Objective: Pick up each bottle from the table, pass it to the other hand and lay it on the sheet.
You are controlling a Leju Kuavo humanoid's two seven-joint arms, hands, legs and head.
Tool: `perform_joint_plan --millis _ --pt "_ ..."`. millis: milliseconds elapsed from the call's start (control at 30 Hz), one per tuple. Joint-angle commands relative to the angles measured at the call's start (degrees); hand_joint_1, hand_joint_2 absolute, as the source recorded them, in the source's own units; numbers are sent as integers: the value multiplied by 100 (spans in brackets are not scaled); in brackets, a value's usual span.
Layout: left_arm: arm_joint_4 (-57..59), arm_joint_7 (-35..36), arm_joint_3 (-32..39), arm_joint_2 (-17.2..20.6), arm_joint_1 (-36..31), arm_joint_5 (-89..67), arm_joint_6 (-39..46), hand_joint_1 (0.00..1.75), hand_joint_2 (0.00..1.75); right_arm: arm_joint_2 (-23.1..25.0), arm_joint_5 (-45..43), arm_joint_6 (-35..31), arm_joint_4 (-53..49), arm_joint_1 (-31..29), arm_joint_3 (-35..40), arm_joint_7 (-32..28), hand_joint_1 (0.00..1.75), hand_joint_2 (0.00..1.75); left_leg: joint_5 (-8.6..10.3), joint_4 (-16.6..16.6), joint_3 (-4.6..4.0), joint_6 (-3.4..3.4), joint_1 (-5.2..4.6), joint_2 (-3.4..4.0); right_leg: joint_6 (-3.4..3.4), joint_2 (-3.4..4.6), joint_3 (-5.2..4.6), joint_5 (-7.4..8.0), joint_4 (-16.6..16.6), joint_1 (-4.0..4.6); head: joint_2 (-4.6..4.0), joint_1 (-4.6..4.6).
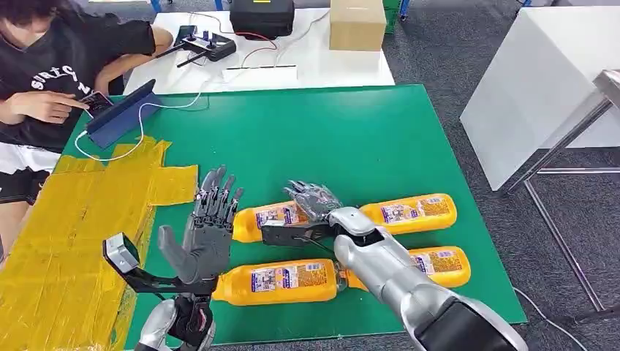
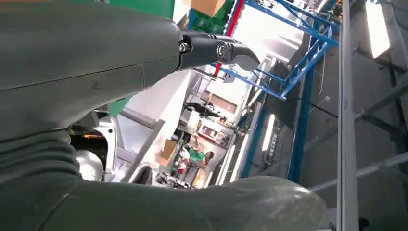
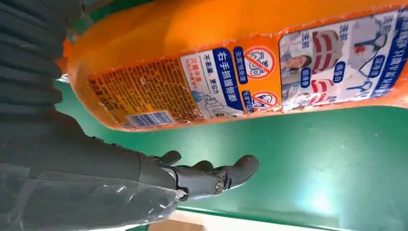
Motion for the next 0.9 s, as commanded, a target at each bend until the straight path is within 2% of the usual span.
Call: perform_joint_plan --millis 33,167,233,267,600,667,700,733,767,833,867,900 --pt "347 5 -125 85 -229 24 -7 0 0 53 -164 240 629 -390 203 -73 0 175 -12 1 30 -9 7 -4 -3 -10 33 -13 -2 7 0 0" --pt "385 -3 -236 109 -327 143 9 0 0 48 -366 866 942 -557 379 -172 0 175 -11 1 27 -9 5 -5 -3 -11 30 -13 1 5 2 0" --pt "427 13 -289 108 -383 180 31 0 0 39 -368 1166 1090 -637 514 -155 17 175 -16 4 34 -11 9 -8 -4 -15 38 -17 1 9 2 -2" --pt "454 18 -311 111 -408 189 36 0 0 29 -367 1244 1125 -659 563 -142 31 175 -18 4 39 -12 9 -8 -4 -16 43 -19 1 10 0 0" --pt "477 33 -322 128 -474 274 81 0 0 -14 -383 1424 1243 -714 798 -12 33 175 -6 -4 25 -6 4 -9 -2 -14 27 -9 -5 4 0 0" --pt "447 37 -299 140 -450 291 105 0 0 -37 -383 1438 1260 -699 848 88 66 175 -4 -5 23 -6 3 -9 -2 -13 25 -7 -6 3 0 0" --pt "418 36 -284 136 -428 300 121 0 0 -62 -390 1399 1263 -667 861 103 98 175 -19 -3 54 -14 12 -12 -5 -20 59 -21 -8 13 0 0" --pt "402 43 -275 131 -412 308 140 0 0 -74 -402 1356 1270 -632 871 117 119 175 -4 -7 29 -7 3 -11 -2 -16 31 -8 -8 4 0 -2" --pt "398 54 -275 132 -401 313 149 0 0 -83 -395 1334 1283 -599 893 126 134 175 -10 -5 41 -10 7 -12 -3 -18 44 -14 -8 8 0 0" --pt "410 64 -291 145 -367 308 155 0 0 -100 -374 1268 1281 -533 939 126 147 175 -10 -8 43 -9 8 -13 -3 -19 48 -13 -13 9 0 -2" --pt "405 64 -291 148 -352 302 161 0 0 -105 -435 1137 1275 -491 893 164 171 175 -6 -9 36 -7 5 -13 -2 -17 39 -9 -12 6 0 -2" --pt "390 60 -281 142 -325 299 174 0 0 -106 -436 1074 1270 -463 899 180 175 175 -3 -9 30 -5 3 -13 -1 -16 32 -7 -11 4 0 0"
